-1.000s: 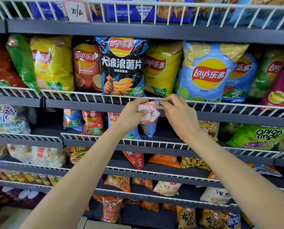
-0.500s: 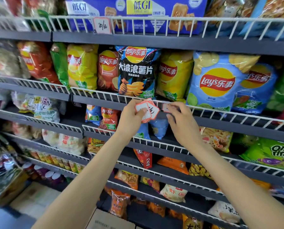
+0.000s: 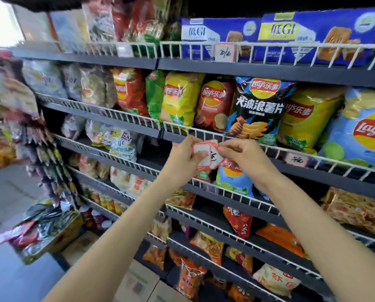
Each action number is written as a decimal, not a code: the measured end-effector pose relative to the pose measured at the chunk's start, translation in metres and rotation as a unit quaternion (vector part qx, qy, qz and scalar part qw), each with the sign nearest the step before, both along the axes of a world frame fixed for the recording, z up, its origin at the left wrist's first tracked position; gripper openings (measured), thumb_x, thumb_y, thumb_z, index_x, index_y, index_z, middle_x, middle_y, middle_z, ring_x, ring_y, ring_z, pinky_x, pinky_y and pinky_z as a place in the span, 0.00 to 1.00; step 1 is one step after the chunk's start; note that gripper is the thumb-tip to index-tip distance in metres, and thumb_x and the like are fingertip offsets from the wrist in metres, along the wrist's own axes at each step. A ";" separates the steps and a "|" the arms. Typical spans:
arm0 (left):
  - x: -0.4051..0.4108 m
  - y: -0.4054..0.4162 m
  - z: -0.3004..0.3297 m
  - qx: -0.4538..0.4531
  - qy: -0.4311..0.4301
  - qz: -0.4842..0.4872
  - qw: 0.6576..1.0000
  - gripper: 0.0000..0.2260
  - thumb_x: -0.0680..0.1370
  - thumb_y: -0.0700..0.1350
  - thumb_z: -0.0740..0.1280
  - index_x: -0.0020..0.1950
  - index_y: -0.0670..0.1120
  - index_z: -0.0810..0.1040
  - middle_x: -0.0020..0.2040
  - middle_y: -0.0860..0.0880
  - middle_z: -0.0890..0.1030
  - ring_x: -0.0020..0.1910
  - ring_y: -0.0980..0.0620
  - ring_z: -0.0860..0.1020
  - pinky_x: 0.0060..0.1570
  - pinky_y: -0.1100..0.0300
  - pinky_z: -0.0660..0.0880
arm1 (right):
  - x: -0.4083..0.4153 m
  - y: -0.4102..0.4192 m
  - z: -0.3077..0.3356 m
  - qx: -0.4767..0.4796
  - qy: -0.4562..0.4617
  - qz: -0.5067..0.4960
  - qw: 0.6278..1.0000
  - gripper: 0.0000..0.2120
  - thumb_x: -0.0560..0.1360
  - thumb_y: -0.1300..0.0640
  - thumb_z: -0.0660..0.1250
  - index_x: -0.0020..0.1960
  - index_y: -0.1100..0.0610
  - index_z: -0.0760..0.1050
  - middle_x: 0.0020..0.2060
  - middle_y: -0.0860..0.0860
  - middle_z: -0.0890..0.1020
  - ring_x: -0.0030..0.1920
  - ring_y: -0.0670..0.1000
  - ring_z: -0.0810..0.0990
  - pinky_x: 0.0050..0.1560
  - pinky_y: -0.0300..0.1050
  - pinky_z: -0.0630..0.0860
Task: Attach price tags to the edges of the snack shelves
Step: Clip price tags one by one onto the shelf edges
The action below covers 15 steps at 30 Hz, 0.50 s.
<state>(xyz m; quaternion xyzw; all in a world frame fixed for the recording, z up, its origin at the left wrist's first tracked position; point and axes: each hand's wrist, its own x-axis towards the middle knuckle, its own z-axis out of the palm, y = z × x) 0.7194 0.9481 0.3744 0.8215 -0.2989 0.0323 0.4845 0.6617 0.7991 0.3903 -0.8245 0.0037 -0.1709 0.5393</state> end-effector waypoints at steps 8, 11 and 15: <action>0.087 0.133 0.000 0.031 -0.021 -0.024 0.999 0.07 0.80 0.43 0.61 0.57 0.43 0.70 0.42 0.43 0.78 0.33 0.50 0.72 0.35 0.56 0.67 | 0.087 0.131 -0.006 0.051 0.013 -0.019 0.998 0.03 0.74 0.62 0.68 0.43 0.60 0.81 0.28 0.45 0.80 0.25 0.37 0.74 0.28 0.27 0.67; 0.124 0.180 0.001 0.062 -0.040 -0.025 0.997 0.09 0.80 0.44 0.59 0.59 0.43 0.72 0.39 0.43 0.76 0.32 0.51 0.71 0.32 0.59 0.65 | 0.122 0.178 -0.007 0.070 0.013 -0.033 0.997 0.06 0.72 0.61 0.71 0.36 0.55 0.80 0.25 0.44 0.80 0.28 0.41 0.74 0.28 0.32 0.66; 0.163 0.225 0.001 0.067 -0.030 -0.020 0.997 0.12 0.81 0.44 0.59 0.63 0.42 0.71 0.48 0.42 0.78 0.44 0.44 0.76 0.44 0.53 0.71 | 0.162 0.224 -0.011 0.091 0.017 -0.055 0.994 0.08 0.70 0.57 0.72 0.33 0.54 0.79 0.28 0.46 0.79 0.25 0.38 0.70 0.31 0.37 0.65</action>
